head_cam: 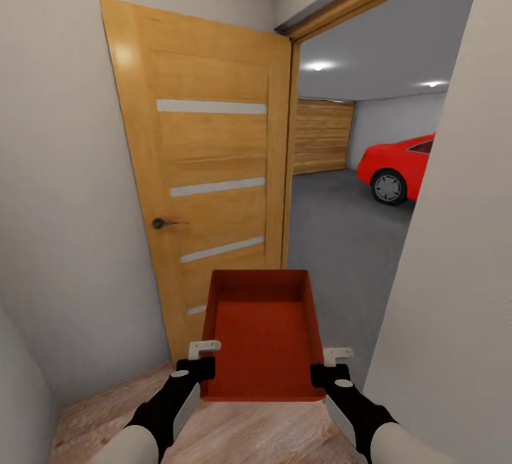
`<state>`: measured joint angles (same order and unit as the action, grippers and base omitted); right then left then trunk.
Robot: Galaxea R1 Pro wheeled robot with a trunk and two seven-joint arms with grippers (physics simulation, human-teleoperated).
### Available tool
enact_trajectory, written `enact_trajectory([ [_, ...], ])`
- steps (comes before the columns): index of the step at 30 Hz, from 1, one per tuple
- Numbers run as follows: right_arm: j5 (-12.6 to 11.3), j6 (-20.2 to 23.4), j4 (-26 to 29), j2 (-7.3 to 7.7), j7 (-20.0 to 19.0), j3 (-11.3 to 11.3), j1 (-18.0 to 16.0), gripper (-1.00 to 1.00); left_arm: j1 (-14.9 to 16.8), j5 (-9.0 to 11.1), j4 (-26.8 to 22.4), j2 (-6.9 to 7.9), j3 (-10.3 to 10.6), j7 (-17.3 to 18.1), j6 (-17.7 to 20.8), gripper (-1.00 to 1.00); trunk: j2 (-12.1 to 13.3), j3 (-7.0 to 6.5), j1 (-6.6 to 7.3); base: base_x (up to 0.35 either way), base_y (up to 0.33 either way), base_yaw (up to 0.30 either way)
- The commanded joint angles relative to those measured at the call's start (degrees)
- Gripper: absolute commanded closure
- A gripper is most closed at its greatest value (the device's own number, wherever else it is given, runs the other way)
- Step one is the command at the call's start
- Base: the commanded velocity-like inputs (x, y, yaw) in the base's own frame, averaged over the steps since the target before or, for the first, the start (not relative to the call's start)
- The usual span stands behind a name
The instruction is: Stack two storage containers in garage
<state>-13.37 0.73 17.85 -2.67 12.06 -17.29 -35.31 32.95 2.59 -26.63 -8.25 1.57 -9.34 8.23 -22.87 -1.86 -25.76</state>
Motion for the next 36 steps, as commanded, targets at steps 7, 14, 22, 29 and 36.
enact_trajectory([
  [7, -1.5, 0.0, 0.0, 0.04, 0.0, 0.2, 0.0, 1.00, 0.0, -0.9, -0.3, 0.22, -2.1, -4.1, 0.2, 1.00, -0.1, 0.02, -0.03, 0.131, 0.121, -0.231],
  [14, -1.5, 0.0, 0.0, 0.07, 0.0, 0.2, 0.0, 1.00, 0.0, -0.9, -0.3, 0.24, -2.0, -4.1, 0.2, 1.00, -0.1, 0.02, -0.03, 0.221, 0.228, -0.078],
  [22, -1.5, 0.0, 0.0, 0.08, 0.0, 0.2, 0.0, 1.00, 0.0, -1.0, -0.4, 0.22, -2.0, -4.1, 0.2, 1.00, -0.1, 0.02, -0.03, 0.226, 0.231, -0.004],
  [29, -1.5, -0.1, 0.0, 0.11, 0.0, 0.2, 0.0, 1.00, 0.0, -1.0, -0.4, 0.18, -2.0, -4.1, 0.2, 1.00, -0.1, 0.02, -0.03, 0.206, 0.182, -0.003],
  [36, -1.5, 0.0, 0.0, 0.08, 0.0, 0.2, 0.0, 1.00, 0.0, -1.0, -0.4, 0.20, -1.9, -4.1, 0.1, 1.00, -0.1, -0.12, -0.03, 0.039, 0.030, -0.173],
])
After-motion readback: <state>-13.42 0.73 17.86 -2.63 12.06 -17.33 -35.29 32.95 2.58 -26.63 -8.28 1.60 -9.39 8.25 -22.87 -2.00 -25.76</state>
